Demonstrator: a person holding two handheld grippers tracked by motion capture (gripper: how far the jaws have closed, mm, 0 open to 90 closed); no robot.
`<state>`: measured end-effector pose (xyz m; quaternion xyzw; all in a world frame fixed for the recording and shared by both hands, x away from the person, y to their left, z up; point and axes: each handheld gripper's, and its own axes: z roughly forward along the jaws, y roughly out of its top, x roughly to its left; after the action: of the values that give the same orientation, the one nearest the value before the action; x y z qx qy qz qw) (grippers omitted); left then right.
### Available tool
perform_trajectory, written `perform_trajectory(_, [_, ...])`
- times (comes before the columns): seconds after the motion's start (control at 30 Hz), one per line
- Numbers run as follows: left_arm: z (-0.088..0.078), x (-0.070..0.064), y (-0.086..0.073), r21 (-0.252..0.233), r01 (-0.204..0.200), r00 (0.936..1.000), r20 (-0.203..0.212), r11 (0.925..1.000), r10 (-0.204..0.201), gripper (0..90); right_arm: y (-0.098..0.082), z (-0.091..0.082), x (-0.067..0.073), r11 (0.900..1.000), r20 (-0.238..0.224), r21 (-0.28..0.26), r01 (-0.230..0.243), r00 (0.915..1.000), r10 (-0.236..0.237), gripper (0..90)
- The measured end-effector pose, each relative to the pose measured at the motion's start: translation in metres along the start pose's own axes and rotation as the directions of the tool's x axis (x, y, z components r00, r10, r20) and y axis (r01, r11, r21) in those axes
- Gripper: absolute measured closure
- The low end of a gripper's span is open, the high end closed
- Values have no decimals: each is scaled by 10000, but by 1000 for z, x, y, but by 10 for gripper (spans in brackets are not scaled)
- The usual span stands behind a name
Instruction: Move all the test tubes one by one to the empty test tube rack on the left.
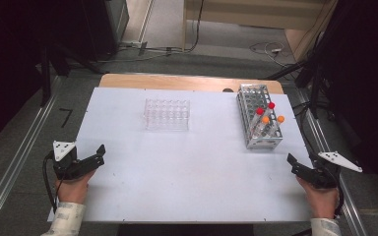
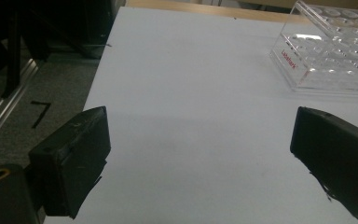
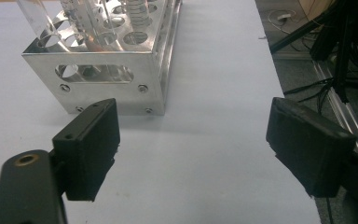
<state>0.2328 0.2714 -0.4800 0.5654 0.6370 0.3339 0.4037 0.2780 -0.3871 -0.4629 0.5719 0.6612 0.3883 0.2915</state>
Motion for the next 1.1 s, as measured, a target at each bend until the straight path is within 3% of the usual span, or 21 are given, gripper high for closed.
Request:
perform_trajectory(0.37, [2, -2, 0, 228, -132, 9999, -66, 9997, 134, 52, 4, -1, 6, 9999, -296, -61, 139, 9995, -140, 199])
perform_trajectory(0.77, [5, -5, 0, 301, -205, 9998, -36, 9993, 207, 52, 13, 10, 17, 9989, -531, -55, 476, 9974, -478, 225])
perform_trajectory(1.07, [5, -6, 0, 289, -238, 9997, -81, 9993, 240, 56, 25, 20, 26, 9981, -869, -353, 514, 9947, -543, 321])
perform_trajectory(1.1, [4, -6, 0, 295, -272, 9996, -89, 9992, 275, 56, 28, 24, 29, 9973, -949, -420, 598, 9935, -636, 364])
